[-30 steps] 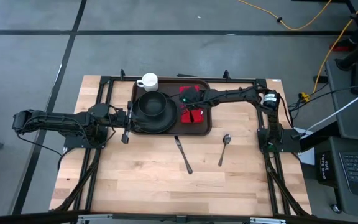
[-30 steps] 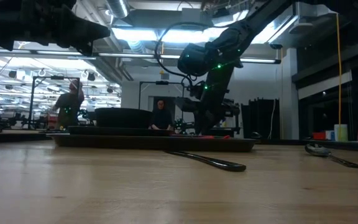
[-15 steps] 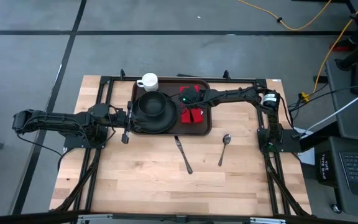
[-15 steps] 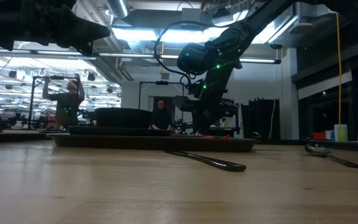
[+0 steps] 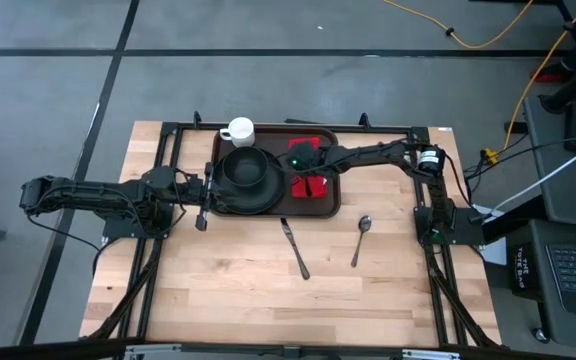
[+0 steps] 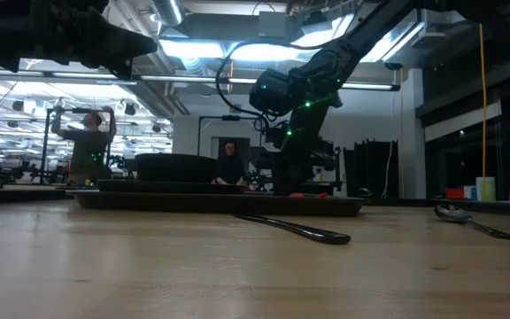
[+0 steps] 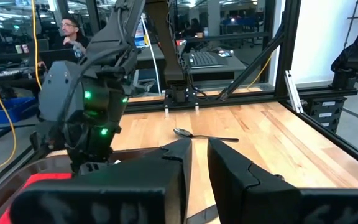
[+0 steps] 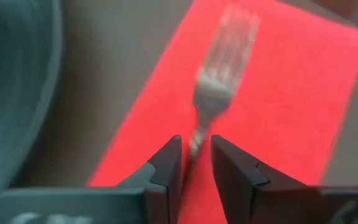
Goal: Set up tray
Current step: Put the silver fork on the red napkin
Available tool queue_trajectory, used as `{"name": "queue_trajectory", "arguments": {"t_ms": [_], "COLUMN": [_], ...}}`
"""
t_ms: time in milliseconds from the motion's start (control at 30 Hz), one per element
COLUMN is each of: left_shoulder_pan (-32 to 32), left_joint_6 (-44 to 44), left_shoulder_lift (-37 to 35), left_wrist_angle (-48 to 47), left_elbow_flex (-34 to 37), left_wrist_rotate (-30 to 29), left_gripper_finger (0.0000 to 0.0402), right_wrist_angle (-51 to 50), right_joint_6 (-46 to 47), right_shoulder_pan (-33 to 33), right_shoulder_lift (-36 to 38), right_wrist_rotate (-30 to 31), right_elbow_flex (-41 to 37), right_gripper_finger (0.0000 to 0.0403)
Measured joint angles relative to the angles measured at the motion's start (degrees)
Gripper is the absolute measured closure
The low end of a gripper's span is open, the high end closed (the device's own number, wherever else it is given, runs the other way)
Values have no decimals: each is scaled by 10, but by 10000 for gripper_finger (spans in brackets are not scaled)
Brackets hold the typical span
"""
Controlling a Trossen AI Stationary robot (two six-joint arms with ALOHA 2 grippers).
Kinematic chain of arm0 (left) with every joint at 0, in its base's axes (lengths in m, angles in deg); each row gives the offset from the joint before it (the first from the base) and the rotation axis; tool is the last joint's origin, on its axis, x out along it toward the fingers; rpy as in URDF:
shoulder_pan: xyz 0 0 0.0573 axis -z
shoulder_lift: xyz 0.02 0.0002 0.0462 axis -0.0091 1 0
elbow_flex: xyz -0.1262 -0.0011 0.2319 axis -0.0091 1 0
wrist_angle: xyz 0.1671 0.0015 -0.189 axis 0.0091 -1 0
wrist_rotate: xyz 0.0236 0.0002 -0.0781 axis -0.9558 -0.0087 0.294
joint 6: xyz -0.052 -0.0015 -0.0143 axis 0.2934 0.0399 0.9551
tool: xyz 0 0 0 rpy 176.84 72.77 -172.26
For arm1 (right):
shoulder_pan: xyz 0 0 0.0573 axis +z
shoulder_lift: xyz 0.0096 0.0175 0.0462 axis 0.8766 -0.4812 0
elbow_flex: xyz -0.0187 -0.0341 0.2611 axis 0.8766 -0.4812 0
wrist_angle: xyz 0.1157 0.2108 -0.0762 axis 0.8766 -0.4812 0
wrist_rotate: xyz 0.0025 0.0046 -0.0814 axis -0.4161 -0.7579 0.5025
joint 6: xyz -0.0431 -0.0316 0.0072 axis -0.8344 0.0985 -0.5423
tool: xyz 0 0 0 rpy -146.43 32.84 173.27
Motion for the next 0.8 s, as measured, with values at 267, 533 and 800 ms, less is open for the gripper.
{"name": "queue_trajectory", "arguments": {"t_ms": [267, 533, 800], "left_shoulder_pan": [0, 0, 0], "left_joint_6": [0, 0, 0], "left_shoulder_lift": [0, 0, 0], "left_wrist_angle": [1, 0, 0], "left_elbow_flex": [0, 0, 0], "left_wrist_rotate": [0, 0, -1], "left_gripper_finger": [355, 358, 355], "right_wrist_angle": [13, 9, 2], "right_joint_6": [-4, 9, 64], "right_shoulder_pan": [0, 0, -5], "right_shoulder_lift": [-12, -13, -13], "right_wrist_rotate": [-2, 0, 6], "right_elbow_flex": [0, 0, 0], "right_gripper_finger": [313, 313, 313]}}
